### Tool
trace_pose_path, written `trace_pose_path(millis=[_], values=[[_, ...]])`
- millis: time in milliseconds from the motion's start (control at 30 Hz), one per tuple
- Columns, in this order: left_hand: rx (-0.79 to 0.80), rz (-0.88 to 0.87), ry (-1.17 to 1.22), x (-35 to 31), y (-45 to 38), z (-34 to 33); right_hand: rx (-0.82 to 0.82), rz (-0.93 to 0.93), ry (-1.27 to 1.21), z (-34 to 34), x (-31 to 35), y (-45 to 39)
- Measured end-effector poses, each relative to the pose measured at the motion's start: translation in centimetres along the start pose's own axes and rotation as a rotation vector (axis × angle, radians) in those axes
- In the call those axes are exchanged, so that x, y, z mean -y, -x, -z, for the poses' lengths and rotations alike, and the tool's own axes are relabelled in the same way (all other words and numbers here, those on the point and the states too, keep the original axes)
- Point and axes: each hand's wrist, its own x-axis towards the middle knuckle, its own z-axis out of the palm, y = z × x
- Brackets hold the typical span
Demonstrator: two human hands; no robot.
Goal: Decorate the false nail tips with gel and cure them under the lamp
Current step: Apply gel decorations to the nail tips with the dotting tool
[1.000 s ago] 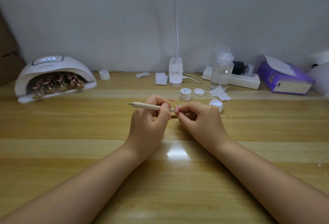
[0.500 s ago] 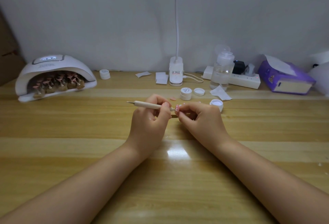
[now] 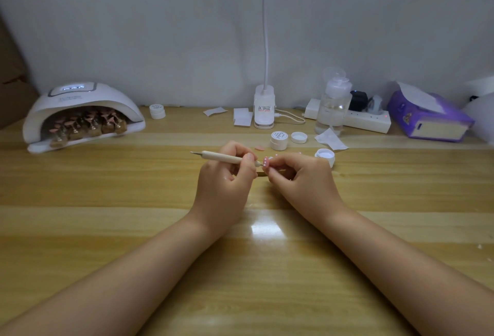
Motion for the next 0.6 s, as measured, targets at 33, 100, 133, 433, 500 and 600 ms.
trace_pose_path(millis=[33,100,133,433,500,600], values=[[0.001,0.0,0.001,-0.01,0.02,0.02,-0.001,0.001,0.0,-0.01,0.01,0.01],[0.004,0.0,0.001,-0.02,0.06,0.06,-0.001,0.003,0.002,-0.01,0.0,0.01],[0.005,0.002,0.001,-0.04,0.06,0.07,0.001,0.004,0.003,0.0,-0.01,0.0],[0.015,0.014,0.004,0.07,0.01,0.09,0.005,0.009,-0.003,0.02,0.02,0.02],[0.015,0.012,0.009,0.09,0.0,0.11,0.009,0.009,-0.001,0.02,0.02,0.02],[0.004,0.0,0.025,-0.04,0.03,0.15,0.012,0.0,0.0,0.02,0.05,0.04]])
